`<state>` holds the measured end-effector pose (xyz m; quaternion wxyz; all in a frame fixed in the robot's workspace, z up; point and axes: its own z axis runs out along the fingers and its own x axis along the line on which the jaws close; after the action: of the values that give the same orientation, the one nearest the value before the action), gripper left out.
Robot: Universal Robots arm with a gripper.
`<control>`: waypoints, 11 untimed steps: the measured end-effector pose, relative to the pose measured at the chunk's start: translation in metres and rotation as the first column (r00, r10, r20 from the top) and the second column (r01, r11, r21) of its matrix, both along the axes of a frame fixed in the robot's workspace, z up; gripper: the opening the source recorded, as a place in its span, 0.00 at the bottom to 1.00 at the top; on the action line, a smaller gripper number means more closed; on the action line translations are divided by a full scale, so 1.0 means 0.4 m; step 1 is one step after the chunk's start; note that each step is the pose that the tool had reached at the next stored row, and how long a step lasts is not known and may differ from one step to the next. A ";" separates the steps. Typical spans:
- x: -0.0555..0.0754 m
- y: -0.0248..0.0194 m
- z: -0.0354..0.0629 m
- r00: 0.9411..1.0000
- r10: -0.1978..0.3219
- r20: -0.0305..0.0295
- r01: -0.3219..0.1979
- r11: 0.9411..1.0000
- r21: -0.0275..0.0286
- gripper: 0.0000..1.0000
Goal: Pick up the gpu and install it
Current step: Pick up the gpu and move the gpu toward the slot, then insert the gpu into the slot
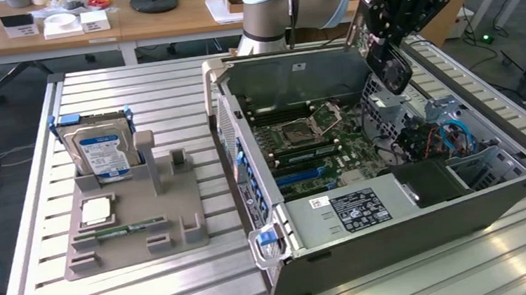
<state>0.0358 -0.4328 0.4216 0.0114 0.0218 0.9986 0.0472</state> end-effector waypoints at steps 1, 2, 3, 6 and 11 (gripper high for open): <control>0.004 0.000 0.000 1.000 0.001 0.000 -0.001 1.000 0.000 0.26; 0.008 0.000 0.000 1.000 0.001 0.000 -0.001 1.000 0.000 0.26; 0.010 0.000 0.000 1.000 0.001 0.000 -0.001 1.000 0.000 0.26; 0.011 0.000 0.000 1.000 0.001 0.000 -0.001 1.000 0.000 0.26; 0.011 0.000 0.000 1.000 0.001 0.000 -0.001 1.000 0.000 0.26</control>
<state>0.0401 -0.4328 0.4216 0.0114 0.0212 0.9986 0.0472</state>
